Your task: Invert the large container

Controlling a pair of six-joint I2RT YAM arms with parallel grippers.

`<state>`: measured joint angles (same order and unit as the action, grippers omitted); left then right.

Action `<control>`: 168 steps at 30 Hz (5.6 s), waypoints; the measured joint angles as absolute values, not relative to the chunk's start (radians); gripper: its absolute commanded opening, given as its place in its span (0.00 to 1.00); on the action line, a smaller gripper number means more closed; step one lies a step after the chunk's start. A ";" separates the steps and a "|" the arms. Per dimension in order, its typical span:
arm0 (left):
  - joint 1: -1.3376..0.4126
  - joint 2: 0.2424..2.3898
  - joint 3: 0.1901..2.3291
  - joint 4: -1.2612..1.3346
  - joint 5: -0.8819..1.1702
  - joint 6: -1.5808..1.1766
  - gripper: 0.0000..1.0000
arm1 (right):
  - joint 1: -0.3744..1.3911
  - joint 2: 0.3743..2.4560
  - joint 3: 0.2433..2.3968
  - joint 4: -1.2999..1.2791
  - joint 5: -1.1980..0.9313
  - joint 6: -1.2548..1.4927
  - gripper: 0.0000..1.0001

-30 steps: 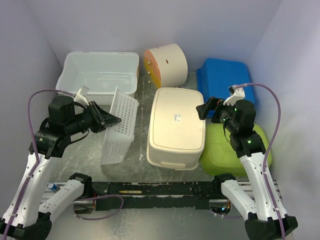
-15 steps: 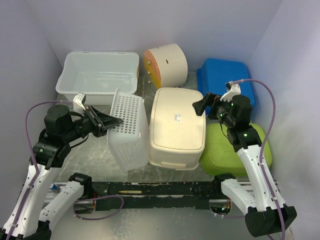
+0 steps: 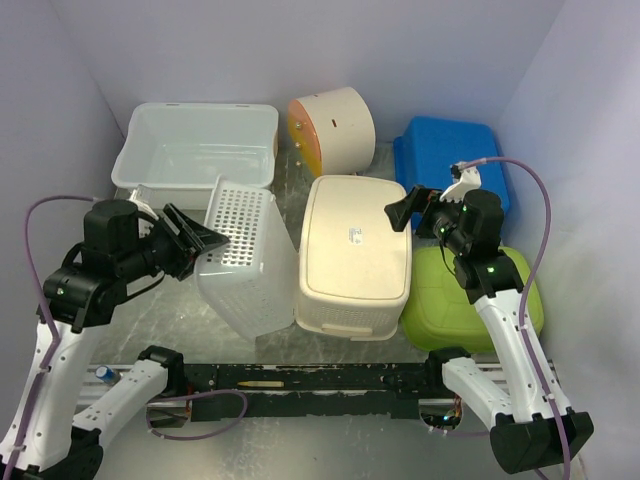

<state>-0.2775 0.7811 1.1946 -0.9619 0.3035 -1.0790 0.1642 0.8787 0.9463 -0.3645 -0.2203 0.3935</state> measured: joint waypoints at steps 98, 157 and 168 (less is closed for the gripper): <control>-0.095 1.699 1.545 -0.741 -0.353 -0.932 0.82 | 0.164 0.860 0.946 -0.461 -0.238 0.464 0.99; -0.052 1.673 1.979 -0.434 0.683 -0.966 0.07 | 0.164 0.770 1.030 -0.561 -0.168 0.482 0.99; 0.090 1.662 1.557 0.266 0.843 -1.539 0.07 | 0.164 0.746 1.038 -0.596 -0.168 0.488 0.99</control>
<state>0.0898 1.6623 1.5574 0.2657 0.8429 -1.5387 0.1642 0.7464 1.0378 -0.5964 -0.1684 0.4885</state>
